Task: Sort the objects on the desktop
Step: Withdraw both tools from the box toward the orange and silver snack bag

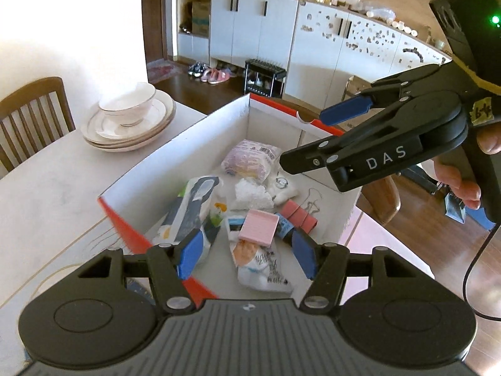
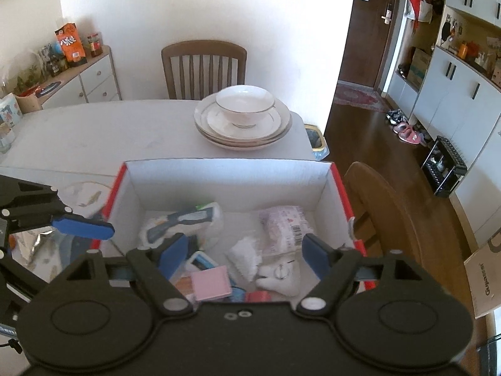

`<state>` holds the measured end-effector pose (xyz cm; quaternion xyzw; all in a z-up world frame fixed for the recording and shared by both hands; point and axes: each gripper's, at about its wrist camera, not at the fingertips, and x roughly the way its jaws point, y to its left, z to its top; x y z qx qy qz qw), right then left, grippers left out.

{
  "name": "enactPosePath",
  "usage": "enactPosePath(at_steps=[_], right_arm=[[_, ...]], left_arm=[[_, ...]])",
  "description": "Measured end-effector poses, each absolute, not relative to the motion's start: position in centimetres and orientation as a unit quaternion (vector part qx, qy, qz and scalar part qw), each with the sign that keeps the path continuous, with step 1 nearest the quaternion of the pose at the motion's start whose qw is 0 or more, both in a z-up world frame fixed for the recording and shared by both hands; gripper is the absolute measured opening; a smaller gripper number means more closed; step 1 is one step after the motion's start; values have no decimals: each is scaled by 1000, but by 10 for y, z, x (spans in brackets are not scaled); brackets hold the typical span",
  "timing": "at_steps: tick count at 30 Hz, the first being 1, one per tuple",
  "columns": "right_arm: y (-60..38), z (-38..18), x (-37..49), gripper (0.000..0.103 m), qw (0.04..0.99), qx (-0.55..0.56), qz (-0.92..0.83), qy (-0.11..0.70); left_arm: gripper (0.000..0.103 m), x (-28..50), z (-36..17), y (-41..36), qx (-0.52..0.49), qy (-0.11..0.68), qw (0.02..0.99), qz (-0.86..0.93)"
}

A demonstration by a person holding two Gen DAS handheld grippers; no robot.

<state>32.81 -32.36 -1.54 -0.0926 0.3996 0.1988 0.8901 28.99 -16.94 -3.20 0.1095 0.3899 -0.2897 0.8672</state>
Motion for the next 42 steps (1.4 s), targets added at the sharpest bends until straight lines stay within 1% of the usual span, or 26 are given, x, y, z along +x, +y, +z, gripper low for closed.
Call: enactPosePath(at_steps=[18, 31, 32, 33, 35, 37, 39, 42], right_arm=[[-238, 1, 254, 85, 899, -89, 211, 374], [-164, -15, 223, 89, 896, -86, 206, 383], [-158, -17, 222, 91, 896, -86, 206, 384], [-152, -18, 221, 93, 896, -87, 205, 384], [-140, -21, 220, 95, 896, -88, 205, 384], [-126, -25, 219, 95, 895, -90, 203, 387], [-112, -29, 219, 96, 893, -91, 204, 391], [-92, -36, 220, 97, 890, -97, 202, 397]], left_arm=[[62, 227, -8, -66, 95, 356, 882, -293], [62, 193, -21, 22, 82, 338, 903, -251], [62, 190, -24, 29, 80, 337, 905, -246], [64, 188, -26, 37, 77, 338, 906, -241], [70, 184, -32, 52, 73, 338, 910, -229], [71, 180, -37, 66, 71, 337, 913, -220], [79, 177, -42, 79, 69, 339, 915, -207], [85, 174, -51, 97, 62, 343, 917, -193]])
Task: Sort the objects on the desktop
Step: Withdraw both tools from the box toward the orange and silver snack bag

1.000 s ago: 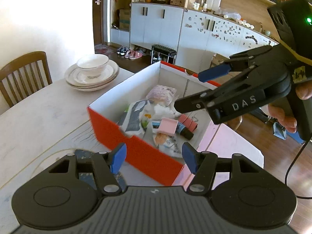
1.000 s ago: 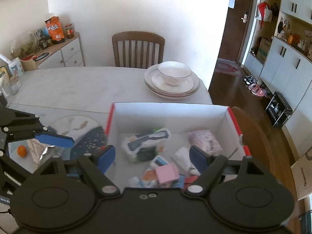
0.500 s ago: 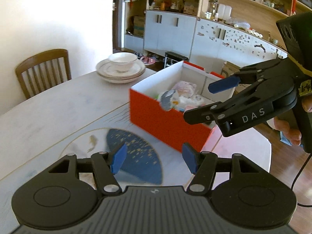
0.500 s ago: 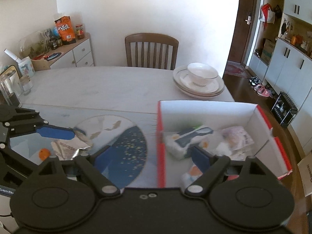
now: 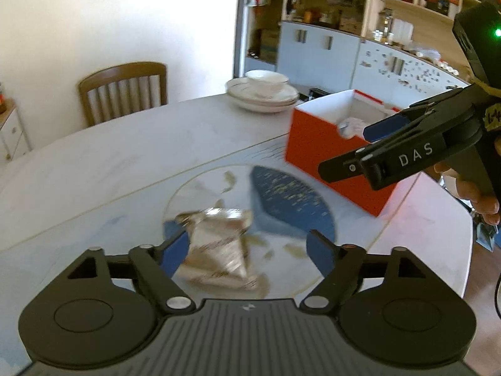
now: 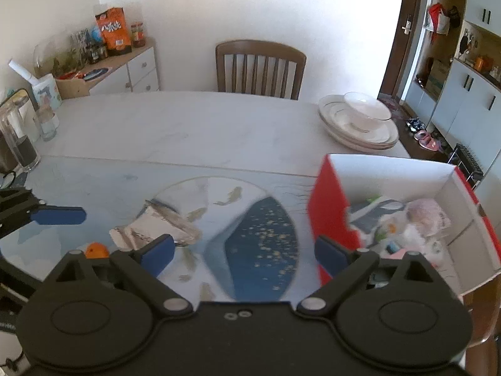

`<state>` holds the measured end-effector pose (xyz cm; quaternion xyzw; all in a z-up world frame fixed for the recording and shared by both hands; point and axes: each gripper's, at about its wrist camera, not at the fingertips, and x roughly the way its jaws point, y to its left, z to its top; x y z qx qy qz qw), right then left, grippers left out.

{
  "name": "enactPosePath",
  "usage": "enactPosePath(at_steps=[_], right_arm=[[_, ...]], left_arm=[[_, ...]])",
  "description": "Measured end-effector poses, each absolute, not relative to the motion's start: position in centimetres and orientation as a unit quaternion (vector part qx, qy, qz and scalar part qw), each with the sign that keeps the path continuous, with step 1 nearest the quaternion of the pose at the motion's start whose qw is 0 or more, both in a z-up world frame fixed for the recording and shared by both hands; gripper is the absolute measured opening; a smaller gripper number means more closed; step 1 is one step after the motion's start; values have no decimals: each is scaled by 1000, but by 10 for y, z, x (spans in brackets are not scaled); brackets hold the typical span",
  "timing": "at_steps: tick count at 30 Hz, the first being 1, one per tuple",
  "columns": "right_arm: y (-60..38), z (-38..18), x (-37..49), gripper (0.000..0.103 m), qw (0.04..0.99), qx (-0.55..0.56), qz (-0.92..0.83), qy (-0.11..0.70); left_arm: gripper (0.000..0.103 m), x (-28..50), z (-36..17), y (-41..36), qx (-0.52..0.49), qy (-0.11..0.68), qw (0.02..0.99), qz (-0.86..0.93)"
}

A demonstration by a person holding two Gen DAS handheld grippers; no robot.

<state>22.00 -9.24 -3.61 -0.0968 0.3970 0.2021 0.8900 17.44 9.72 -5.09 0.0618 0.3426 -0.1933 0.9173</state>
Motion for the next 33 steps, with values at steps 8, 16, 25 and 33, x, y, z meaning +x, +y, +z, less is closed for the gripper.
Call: enactPosePath(at_steps=[8, 16, 25, 33], right_arm=[[-49, -53, 229, 100, 883, -93, 194, 417], [-20, -69, 240, 101, 878, -82, 187, 433], [3, -88, 255, 102, 871, -70, 171, 456], [19, -105, 268, 102, 860, -58, 158, 481]], left_arm=[[102, 170, -72, 130, 60, 346, 920, -175], [102, 175, -92, 143, 62, 356, 917, -166], [102, 184, -107, 151, 65, 366, 914, -164], [102, 193, -118, 154, 70, 376, 908, -171]])
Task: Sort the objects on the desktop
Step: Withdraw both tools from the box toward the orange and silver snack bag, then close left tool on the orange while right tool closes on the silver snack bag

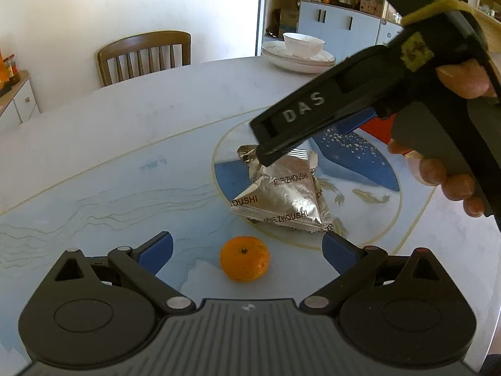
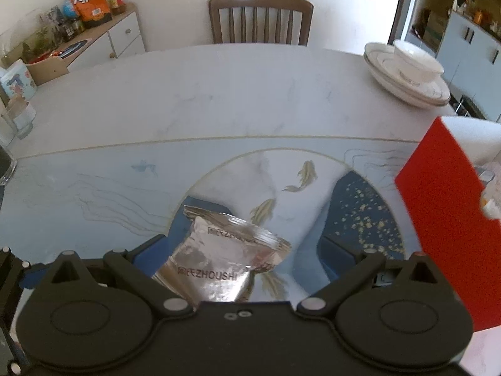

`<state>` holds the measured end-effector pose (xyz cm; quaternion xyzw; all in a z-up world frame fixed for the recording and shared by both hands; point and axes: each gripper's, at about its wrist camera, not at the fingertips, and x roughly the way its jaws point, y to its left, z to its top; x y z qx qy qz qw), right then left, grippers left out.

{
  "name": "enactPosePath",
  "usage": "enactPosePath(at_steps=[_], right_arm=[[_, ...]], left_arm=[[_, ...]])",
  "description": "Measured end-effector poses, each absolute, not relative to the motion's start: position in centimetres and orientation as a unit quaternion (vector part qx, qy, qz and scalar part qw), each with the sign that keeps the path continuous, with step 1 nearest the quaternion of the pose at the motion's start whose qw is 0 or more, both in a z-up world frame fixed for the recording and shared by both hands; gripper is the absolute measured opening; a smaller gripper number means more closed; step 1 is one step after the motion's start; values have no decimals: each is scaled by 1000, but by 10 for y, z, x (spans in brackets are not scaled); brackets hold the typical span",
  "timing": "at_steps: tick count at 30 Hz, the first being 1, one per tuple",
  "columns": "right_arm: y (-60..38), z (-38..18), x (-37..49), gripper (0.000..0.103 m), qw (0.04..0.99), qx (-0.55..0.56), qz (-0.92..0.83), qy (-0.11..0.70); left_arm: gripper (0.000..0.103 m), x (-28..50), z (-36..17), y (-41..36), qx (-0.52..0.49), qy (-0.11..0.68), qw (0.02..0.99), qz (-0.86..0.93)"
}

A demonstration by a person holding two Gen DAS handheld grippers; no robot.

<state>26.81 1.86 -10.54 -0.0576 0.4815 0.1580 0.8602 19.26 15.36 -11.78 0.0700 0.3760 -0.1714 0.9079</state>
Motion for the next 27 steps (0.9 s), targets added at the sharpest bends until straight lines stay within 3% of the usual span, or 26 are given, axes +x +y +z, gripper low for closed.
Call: enactPosePath(at_steps=[27], right_arm=[[33, -153, 283, 101, 828, -60, 120, 544]], left_arm=[[99, 202, -139, 152, 82, 387, 901, -180]])
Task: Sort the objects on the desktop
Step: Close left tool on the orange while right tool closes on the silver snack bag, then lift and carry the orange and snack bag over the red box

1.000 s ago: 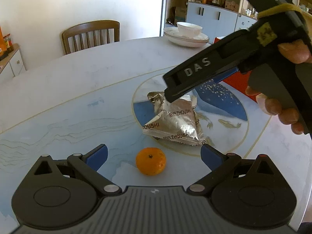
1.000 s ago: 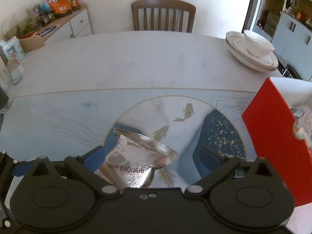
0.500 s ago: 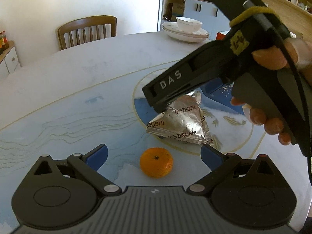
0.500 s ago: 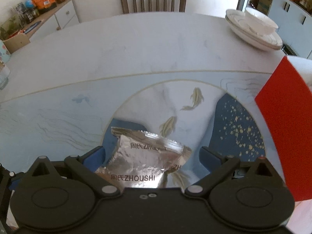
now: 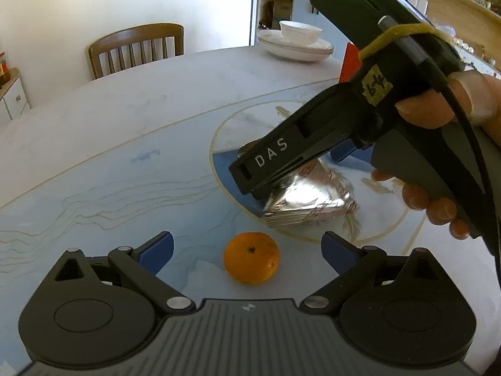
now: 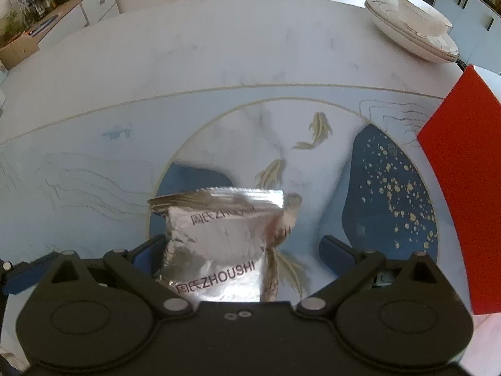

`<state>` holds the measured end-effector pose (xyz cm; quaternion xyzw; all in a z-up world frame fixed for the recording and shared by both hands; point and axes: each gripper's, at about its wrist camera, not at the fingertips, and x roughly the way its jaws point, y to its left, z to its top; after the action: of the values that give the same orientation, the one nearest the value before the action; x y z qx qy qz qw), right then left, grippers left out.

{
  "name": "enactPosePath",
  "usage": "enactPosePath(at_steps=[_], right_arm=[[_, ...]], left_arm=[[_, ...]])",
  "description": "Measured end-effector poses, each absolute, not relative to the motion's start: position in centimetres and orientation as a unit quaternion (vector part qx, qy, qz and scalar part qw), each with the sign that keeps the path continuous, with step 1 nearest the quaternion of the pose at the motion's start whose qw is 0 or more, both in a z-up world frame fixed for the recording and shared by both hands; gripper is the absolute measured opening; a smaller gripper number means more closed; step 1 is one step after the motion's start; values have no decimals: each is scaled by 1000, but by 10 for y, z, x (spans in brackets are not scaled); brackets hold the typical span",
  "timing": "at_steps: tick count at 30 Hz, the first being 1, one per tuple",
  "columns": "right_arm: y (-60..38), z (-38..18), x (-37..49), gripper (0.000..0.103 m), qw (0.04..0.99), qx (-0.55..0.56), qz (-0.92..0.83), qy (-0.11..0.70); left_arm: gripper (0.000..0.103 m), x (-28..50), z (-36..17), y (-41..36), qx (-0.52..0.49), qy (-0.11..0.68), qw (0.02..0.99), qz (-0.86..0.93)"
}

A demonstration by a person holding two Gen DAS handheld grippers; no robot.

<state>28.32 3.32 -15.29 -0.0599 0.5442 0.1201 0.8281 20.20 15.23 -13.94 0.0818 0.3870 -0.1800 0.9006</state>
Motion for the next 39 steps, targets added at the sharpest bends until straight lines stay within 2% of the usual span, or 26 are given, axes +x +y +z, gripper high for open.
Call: enactPosePath(at_steps=[6, 10, 13, 18, 23, 39], right_arm=[[33, -152, 280, 96, 830, -72, 131, 537], [33, -150, 278, 92, 831, -75, 135, 535], [31, -149, 278, 87, 832, -74, 136, 533], [28, -145, 275, 69, 834, -75, 142, 528], [21, -140, 273, 59, 834, -71, 148, 527], [-22, -133, 266, 50, 834, -57, 140, 531]], left_arm=[[80, 199, -141, 151, 87, 389, 900, -177], [73, 197, -141, 150, 90, 393, 899, -174], [64, 196, -143, 147, 95, 399, 896, -169], [53, 197, -144, 145, 100, 406, 894, -160], [37, 196, -142, 141, 106, 407, 894, -156], [35, 198, -128, 122, 102, 406, 898, -135]])
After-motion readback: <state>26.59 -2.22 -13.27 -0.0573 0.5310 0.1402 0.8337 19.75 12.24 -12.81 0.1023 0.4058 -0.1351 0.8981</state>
